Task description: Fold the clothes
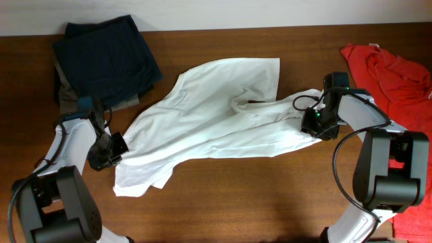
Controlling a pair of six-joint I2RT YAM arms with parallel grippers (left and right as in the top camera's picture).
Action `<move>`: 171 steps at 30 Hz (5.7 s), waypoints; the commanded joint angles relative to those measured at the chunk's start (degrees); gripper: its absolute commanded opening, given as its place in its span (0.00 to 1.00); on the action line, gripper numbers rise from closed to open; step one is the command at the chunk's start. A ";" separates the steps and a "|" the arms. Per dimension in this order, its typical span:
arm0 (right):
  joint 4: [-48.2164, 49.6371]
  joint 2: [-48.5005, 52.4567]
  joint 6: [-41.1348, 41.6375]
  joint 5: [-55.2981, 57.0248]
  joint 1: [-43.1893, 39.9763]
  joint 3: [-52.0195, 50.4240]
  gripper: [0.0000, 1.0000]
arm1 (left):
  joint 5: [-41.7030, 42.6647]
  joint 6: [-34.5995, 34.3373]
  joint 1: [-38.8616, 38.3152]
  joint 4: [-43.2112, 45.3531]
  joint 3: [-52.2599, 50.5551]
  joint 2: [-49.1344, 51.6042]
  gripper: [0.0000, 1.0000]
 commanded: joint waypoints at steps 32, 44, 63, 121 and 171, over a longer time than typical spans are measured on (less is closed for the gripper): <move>-47.91 -27.54 -2.03 2.73 -0.11 53.68 0.04 | 21.55 8.20 -0.11 -26.43 44.92 -21.07 0.00; -44.92 -7.76 -3.37 -13.40 -22.82 97.02 0.04 | 17.33 10.47 -11.37 -1.29 91.91 4.20 0.00; -51.84 -23.21 -9.77 -1.73 -15.43 40.26 0.04 | 9.60 10.88 -18.49 -41.24 73.70 3.21 0.00; -28.94 -26.62 4.48 10.29 -15.41 3.41 0.04 | 2.29 6.97 -18.43 2.19 17.75 3.61 0.01; -11.32 -21.09 5.97 -1.20 -0.70 -11.23 0.29 | 4.70 0.61 -18.95 7.17 3.43 -4.04 0.02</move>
